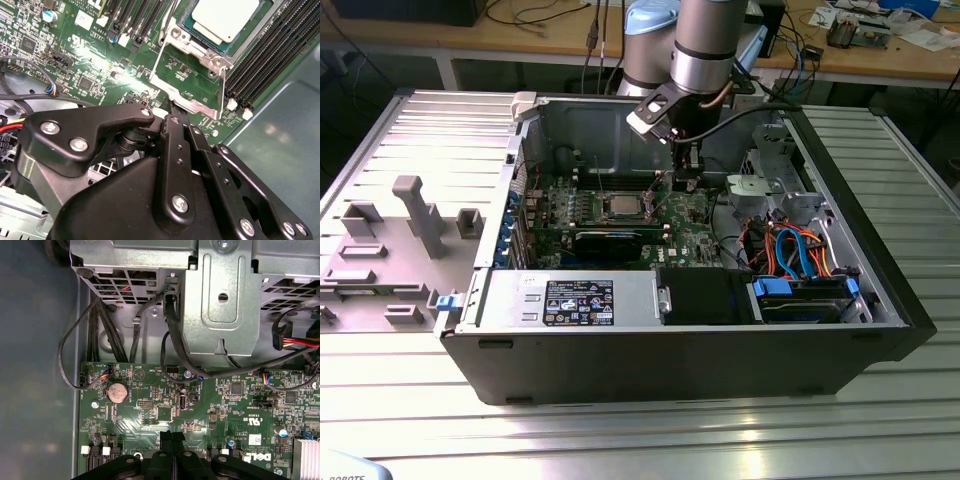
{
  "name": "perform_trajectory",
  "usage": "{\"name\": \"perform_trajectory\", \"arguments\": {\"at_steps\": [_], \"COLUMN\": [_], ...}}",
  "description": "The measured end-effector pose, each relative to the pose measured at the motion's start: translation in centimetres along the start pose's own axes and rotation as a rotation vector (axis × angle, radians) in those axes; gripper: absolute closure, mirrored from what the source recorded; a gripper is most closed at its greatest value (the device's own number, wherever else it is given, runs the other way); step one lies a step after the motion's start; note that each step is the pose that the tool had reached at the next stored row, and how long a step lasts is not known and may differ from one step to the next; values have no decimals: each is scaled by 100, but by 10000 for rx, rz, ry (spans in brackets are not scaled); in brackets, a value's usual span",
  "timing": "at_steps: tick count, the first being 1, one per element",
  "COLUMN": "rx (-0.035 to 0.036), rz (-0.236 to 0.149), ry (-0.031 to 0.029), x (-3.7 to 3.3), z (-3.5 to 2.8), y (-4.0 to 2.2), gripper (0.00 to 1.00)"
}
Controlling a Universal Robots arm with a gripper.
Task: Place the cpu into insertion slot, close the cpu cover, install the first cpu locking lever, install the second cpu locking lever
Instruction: 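Close the cpu cover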
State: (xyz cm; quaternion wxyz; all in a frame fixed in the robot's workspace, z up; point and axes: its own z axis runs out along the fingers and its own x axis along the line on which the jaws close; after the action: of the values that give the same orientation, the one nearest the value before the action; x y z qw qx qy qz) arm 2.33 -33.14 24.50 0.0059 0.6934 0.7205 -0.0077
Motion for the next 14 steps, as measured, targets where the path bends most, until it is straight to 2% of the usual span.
{"name": "perform_trajectory", "arguments": {"at_steps": [14], "rx": [0], "rz": [0], "ry": [0], "x": [2], "z": [0], "y": [-52], "gripper": [89]}}
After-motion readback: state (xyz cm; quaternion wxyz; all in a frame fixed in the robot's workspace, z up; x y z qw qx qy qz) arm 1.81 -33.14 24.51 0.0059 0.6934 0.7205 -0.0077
